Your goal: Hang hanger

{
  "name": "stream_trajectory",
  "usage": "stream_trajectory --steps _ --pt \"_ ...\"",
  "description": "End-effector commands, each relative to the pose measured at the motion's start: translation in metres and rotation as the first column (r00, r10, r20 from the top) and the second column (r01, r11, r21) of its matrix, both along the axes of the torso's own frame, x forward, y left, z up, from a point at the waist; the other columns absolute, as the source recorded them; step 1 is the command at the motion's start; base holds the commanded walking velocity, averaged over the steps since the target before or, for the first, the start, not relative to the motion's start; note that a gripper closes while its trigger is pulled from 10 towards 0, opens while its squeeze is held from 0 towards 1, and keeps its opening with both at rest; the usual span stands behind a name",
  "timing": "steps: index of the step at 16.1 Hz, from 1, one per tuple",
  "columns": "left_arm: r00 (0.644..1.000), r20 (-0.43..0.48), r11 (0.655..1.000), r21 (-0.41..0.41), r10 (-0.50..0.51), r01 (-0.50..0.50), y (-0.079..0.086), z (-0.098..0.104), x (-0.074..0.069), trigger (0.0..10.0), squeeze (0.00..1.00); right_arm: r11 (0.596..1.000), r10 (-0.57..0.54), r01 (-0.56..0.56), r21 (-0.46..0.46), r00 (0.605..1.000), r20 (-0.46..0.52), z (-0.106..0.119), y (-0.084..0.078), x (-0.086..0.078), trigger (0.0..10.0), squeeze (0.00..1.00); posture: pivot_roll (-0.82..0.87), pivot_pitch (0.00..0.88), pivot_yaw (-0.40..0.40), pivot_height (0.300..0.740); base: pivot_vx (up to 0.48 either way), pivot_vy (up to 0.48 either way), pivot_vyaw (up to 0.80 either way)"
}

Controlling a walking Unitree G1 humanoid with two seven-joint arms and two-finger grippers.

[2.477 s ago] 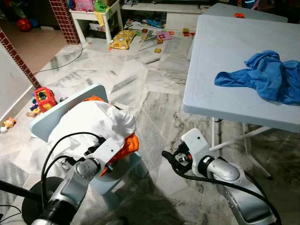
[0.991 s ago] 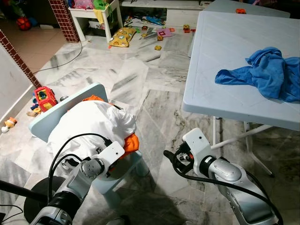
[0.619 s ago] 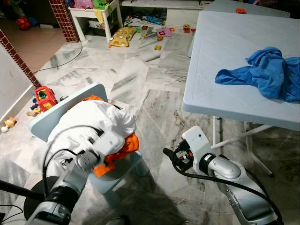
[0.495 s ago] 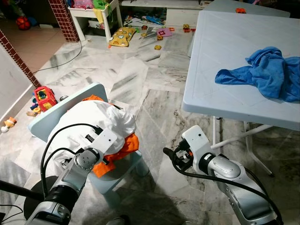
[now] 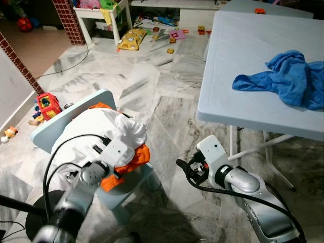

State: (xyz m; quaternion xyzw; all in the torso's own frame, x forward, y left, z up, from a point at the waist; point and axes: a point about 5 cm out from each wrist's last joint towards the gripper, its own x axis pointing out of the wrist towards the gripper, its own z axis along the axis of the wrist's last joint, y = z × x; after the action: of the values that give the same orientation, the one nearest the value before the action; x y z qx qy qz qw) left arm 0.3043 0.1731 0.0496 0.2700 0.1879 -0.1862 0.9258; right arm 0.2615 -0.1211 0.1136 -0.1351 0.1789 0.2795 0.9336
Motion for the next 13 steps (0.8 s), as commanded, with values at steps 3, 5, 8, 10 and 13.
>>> stream_trajectory --steps 3,5,8,10,13 --pt "0.995 -0.095 1.0 0.012 -0.003 0.004 0.007 -0.011 -0.025 10.0 1.0 1.0 0.015 -0.015 0.004 1.0 -0.009 -0.002 0.003 -0.003 10.0 0.0 -0.14 0.142 0.043 0.74 0.0 0.0 0.0" --pt "0.993 -0.121 1.0 0.023 -0.004 0.006 0.009 -0.009 -0.036 10.0 1.0 1.0 0.017 -0.017 0.001 1.0 -0.011 -0.003 0.002 -0.003 10.0 0.0 -0.13 0.141 0.041 0.74 0.0 0.0 0.0" --pt "0.99 -0.141 0.999 0.051 0.004 0.003 0.013 -0.012 -0.038 10.0 1.0 1.0 0.029 -0.029 0.004 1.0 -0.009 -0.003 0.006 0.0 10.0 0.0 -0.13 0.138 0.036 0.74 0.0 0.0 0.0" --pt "0.99 -0.143 0.998 0.061 0.002 0.007 0.013 -0.013 -0.036 10.0 1.0 0.999 0.034 -0.034 0.004 0.999 -0.008 -0.002 0.007 -0.001 10.0 0.0 -0.14 0.135 0.037 0.74 0.0 0.0 0.0" --pt "0.989 -0.149 0.994 0.111 -0.008 0.024 0.014 -0.014 -0.031 10.0 1.0 1.0 0.029 -0.029 -0.003 1.0 -0.004 -0.002 0.004 -0.001 10.0 0.0 -0.15 0.137 0.039 0.74 0.0 0.0 0.0"
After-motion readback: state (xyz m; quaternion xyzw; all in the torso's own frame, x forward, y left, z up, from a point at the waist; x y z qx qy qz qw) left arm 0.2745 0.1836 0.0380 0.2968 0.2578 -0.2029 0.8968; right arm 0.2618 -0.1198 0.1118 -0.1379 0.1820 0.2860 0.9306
